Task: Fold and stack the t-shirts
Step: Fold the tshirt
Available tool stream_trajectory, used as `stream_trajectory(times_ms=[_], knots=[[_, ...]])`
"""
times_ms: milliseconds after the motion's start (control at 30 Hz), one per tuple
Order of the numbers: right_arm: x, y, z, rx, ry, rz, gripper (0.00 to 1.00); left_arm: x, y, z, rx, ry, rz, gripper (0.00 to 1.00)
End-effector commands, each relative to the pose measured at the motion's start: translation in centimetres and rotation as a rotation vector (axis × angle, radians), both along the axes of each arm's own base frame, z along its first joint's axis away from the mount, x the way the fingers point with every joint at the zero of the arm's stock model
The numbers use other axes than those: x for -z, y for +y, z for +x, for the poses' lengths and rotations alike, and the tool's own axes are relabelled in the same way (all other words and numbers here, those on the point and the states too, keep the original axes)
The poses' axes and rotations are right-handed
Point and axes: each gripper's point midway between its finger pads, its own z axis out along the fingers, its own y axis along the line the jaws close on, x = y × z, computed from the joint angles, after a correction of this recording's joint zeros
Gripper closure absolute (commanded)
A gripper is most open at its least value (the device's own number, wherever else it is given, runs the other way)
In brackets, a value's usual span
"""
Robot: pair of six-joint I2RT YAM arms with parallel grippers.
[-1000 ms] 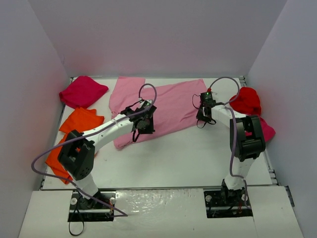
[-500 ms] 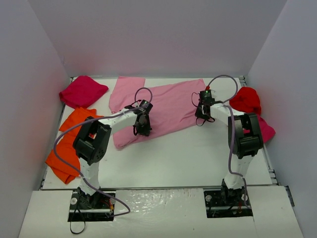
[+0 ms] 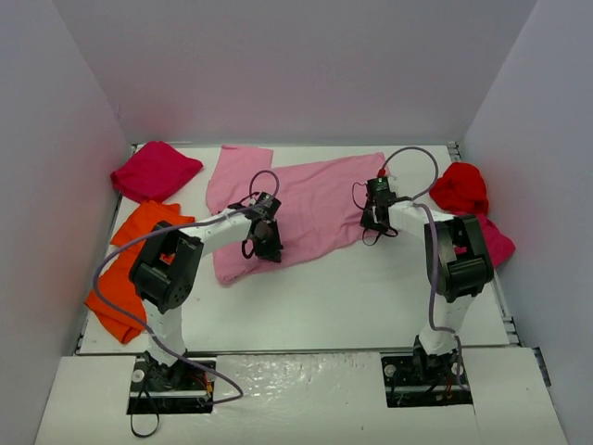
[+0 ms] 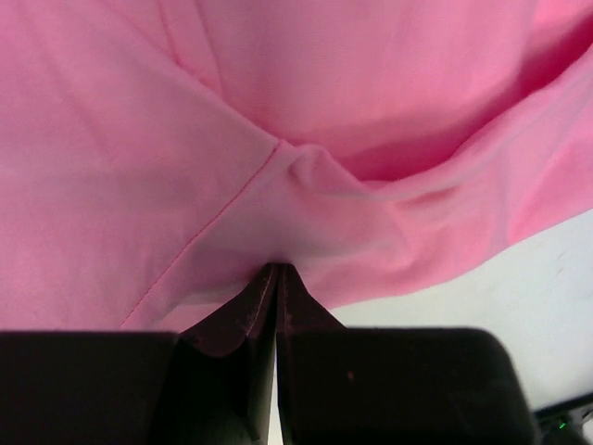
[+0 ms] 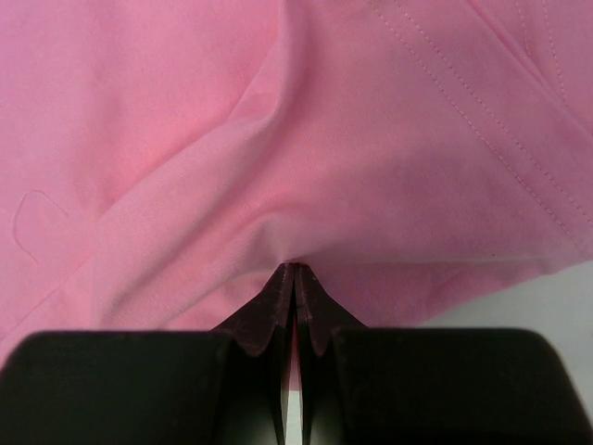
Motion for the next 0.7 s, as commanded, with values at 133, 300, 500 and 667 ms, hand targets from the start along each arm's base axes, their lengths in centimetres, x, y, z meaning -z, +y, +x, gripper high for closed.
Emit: stream_trajectory(times_ms=[133, 300, 500, 667], knots=[[-0.6, -3.4, -9.0, 0.026, 0.177, -0.144, 1.00, -2.0, 7.3, -11.8, 0.025, 0.163, 0.138, 1.00], [-3.2, -3.0, -10.9, 0.006, 0.150, -0.111, 1.00, -5.1, 9.8, -13.8, -0.025, 0.106, 0.151, 1.00], [-6.4, -2.0, -13.5, -0.003, 0.059, -0.120, 1.00, -8.2, 10.9, -13.2, -0.064, -0.012, 0.138, 1.00], [-7.1, -2.4, -12.2, 0.017, 0.034, -0.146, 1.00, -8.9, 10.4, -11.5, -0.082, -0.105, 0.108, 1.00]])
